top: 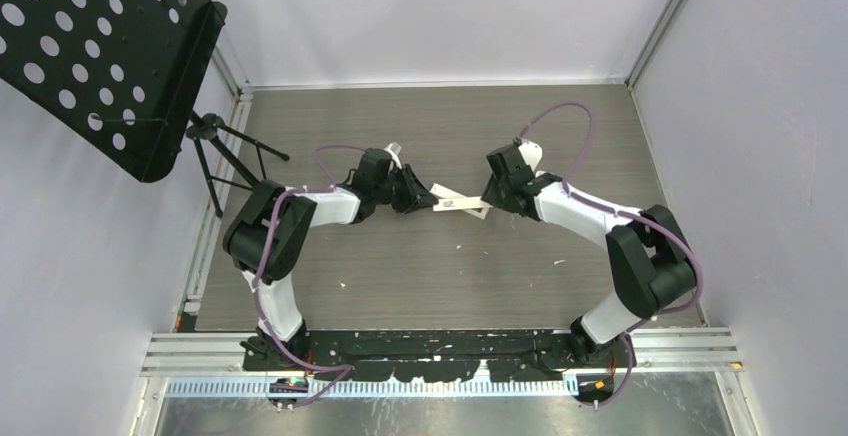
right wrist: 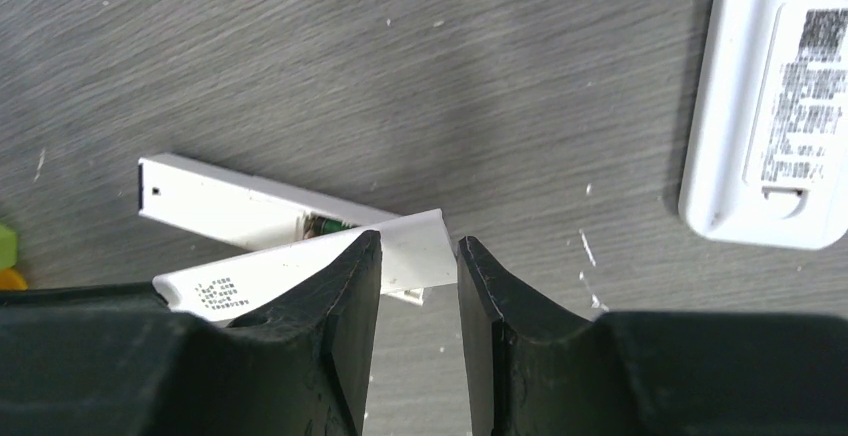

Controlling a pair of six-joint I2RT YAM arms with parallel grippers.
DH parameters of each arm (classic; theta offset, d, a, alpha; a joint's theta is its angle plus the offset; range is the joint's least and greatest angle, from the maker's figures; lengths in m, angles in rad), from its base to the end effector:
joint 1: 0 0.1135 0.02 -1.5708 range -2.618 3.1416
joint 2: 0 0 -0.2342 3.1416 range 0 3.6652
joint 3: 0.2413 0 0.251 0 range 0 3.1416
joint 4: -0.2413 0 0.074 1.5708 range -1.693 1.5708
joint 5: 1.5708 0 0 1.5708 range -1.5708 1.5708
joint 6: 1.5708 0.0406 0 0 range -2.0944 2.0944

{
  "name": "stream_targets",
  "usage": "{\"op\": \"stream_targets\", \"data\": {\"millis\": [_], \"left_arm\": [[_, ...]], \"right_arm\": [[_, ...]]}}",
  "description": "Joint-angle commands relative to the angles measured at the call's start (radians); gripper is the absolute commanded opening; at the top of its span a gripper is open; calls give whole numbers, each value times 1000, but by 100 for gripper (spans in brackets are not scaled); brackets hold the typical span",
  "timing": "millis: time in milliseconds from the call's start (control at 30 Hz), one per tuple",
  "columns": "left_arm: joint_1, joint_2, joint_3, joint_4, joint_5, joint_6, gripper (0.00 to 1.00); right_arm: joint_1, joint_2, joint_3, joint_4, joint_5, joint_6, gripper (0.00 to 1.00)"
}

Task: Load the batteries into the remote control
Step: Load the battery cover into the remote control.

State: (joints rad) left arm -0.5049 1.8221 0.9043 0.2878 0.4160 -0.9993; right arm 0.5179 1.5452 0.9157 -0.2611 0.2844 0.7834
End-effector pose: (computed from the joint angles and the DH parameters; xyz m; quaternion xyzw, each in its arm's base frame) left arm 0.3104 -0.1903 0.1177 -0.1227 0.8686 -0.4374 0.1981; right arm 0.2814 0.1472 0.1648 0.1704 0.9187 0.0937 0.3437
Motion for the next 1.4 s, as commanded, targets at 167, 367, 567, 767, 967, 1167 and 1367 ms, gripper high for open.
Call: {"op": "stream_targets", "data": {"millis": [167, 367, 567, 767, 967, 1167, 1367], "left_arm": [[-18, 72, 62, 112, 58, -63, 23], [-16, 66, 63, 86, 38, -50, 36], [-12, 56, 57, 72, 29, -35, 49], [-12, 95, 44, 165, 78, -115, 49], [-11, 116, 45, 153, 112, -144, 48], [-5, 141, 30, 168, 121, -164, 45], [-3, 145, 11, 226, 134, -201, 26]], "right_arm": [[-12, 92, 77, 105, -6, -34, 39], [-32, 90, 72, 105, -16, -45, 43], [-51, 64, 55, 103, -21, -63, 49], [-56, 61, 46, 100, -27, -59, 50], [-62, 52, 33, 101, -30, -56, 50], [-67, 68, 21, 104, -59, -61, 50], [-68, 56, 8, 109, -64, -58, 50]]}}
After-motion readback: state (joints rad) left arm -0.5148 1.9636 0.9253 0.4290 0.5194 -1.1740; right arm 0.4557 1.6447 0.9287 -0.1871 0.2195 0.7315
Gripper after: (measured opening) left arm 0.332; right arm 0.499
